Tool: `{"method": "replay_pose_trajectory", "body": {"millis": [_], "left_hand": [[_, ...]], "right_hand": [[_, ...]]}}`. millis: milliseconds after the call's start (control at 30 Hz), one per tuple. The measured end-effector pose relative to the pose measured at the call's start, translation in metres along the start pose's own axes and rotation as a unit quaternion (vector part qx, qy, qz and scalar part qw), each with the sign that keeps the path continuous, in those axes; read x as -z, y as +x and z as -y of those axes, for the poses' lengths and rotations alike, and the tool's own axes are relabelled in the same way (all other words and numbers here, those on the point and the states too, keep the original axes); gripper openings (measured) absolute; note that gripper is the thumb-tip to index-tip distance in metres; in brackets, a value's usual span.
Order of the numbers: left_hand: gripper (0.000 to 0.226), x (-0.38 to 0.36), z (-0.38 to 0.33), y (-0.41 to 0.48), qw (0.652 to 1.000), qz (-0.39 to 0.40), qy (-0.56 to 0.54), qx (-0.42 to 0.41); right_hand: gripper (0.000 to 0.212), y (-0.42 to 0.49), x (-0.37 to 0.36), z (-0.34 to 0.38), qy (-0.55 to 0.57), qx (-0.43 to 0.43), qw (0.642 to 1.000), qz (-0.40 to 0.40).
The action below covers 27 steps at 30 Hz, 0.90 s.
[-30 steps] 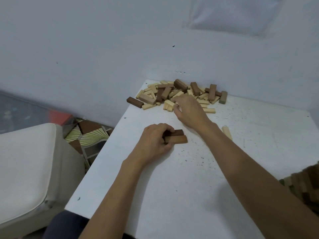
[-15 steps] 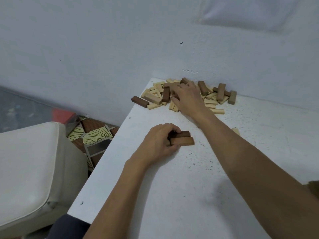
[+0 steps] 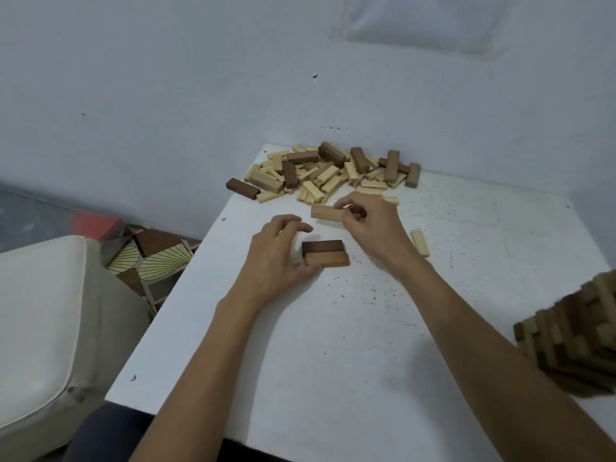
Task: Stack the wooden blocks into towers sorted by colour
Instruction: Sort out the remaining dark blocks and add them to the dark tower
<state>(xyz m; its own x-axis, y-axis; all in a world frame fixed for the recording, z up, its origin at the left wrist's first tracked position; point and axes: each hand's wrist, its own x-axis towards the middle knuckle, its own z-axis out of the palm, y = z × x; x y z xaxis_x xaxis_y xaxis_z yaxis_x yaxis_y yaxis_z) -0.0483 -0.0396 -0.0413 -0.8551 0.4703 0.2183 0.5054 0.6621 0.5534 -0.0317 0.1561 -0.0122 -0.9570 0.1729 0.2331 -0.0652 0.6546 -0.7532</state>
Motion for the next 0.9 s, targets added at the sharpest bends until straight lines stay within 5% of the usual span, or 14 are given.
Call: {"method": "replay_pose_trajectory", "body": {"millis": [167, 600, 767, 900], "left_hand": [[0.084, 0.001, -0.001, 0.001, 0.999, 0.034, -0.013, 0.018], [0.056, 0.01, -0.02, 0.006, 0.995, 0.103, 0.006, -0.004], [0.066, 0.006, -0.036, -0.001, 0.989, 0.138, 0.044, -0.016], [0.053, 0.002, -0.054, -0.014, 0.986, 0.15, 0.054, -0.046]], "right_hand": [[0.023, -0.008, 0.004, -0.002, -0.07, 0.003, 0.994, 0.087], [0.046, -0.035, 0.008, -0.002, -0.187, 0.059, 0.961, 0.194], [0.037, -0.063, 0.028, -0.003, -0.201, 0.057, 0.954, 0.215], [0.037, -0.088, 0.038, -0.007, -0.202, 0.055, 0.956, 0.205]]}}
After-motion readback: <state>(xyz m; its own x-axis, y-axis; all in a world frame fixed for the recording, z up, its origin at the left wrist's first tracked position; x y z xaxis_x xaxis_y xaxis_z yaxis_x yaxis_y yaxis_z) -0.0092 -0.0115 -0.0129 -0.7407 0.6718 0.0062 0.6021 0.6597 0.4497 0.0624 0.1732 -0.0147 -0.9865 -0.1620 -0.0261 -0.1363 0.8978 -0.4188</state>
